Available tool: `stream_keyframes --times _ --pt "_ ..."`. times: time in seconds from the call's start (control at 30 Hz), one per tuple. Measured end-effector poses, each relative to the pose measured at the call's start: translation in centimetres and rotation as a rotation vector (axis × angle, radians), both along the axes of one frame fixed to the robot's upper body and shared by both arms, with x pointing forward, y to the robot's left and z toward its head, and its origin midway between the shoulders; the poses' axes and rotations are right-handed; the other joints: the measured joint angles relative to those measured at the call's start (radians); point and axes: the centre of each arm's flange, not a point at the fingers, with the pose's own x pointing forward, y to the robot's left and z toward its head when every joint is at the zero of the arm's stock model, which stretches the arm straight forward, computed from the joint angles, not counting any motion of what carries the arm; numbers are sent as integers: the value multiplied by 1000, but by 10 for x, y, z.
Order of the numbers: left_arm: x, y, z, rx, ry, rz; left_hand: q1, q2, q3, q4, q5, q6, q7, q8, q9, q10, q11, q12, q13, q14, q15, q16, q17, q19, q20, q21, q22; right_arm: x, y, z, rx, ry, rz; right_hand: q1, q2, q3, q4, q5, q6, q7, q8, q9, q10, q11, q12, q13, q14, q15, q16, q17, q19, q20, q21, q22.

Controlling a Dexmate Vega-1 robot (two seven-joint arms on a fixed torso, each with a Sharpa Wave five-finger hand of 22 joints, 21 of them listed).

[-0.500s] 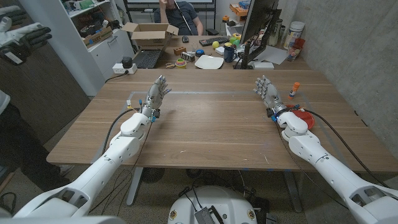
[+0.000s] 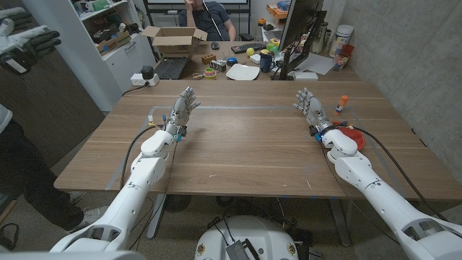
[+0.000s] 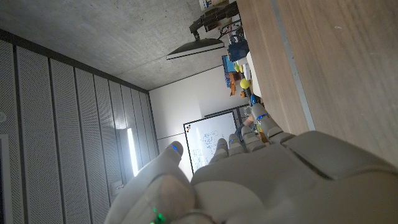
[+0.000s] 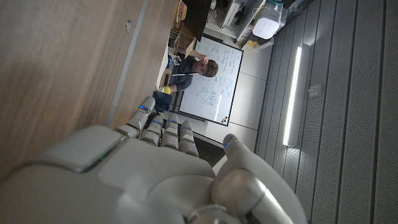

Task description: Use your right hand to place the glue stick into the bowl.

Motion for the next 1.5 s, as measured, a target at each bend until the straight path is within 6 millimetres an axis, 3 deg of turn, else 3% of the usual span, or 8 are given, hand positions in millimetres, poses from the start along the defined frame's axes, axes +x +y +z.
stream_keyframes --times 0.27,0.63,0.9,1.5 --pt "2 0 -3 -3 8 0 0 0 0 0 0 0 0 0 0 0 0 0 0 0 0 0 0 0 0 0 0 -1 1 5 -42 -4 -11 36 17 12 -27 0 7 -29 0 0 5 12 0 5 31 42 0 -3 1 -1 -9 0" --pt "4 1 -4 -2 13 -1 0 0 0 0 0 0 0 0 0 0 0 0 0 0 0 0 0 0 0 -4 0 -9 4 22 -155 -36 -78 79 31 23 -65 0 12 -34 8 0 10 18 8 5 65 76 8 -7 28 9 -13 0" --pt "6 1 -6 -6 17 -2 0 0 0 0 0 0 0 0 0 0 0 0 0 0 0 0 0 0 0 -6 0 -17 6 36 -224 -67 -125 96 25 27 -80 -4 18 -39 8 0 19 19 8 5 68 79 8 -7 42 23 -13 0" --pt "7 3 -7 8 17 3 0 0 0 0 0 0 0 0 0 -4 4 0 0 0 0 0 0 0 0 -12 0 -35 9 78 -448 -166 -329 135 17 33 -116 -8 45 -40 16 5 34 19 15 4 83 86 8 -7 49 23 -20 0"
